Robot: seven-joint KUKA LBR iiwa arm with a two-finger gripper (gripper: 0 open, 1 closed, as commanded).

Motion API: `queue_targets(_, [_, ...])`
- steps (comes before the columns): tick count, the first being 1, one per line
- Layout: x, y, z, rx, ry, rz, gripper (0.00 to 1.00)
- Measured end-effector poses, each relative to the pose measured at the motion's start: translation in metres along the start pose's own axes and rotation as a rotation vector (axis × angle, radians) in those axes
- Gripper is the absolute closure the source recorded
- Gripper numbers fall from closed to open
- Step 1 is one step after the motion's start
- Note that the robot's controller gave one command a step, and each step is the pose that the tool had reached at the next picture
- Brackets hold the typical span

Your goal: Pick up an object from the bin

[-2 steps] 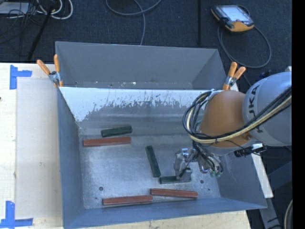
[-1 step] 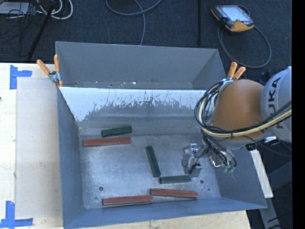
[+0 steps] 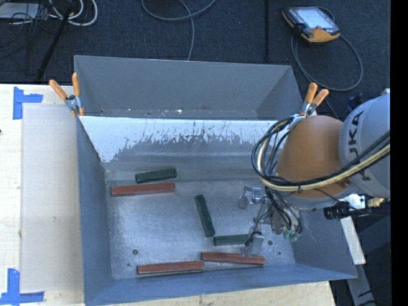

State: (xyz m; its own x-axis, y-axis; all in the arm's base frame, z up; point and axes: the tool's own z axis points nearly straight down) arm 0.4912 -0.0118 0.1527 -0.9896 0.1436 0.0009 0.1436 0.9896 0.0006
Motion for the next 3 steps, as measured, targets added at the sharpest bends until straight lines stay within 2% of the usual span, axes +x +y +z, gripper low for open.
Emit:
queue_targets(1, [0.009, 0.006, 0.021, 0.001, 0.003, 0.087, 0.00])
queue_targets(2, [-0.011, 0.012, 0.083, 0.001, 0.002, 0.217, 1.00])
queue_targets(3, [-0.012, 0.012, 0.083, 0.001, 0.002, 0.216, 1.00])
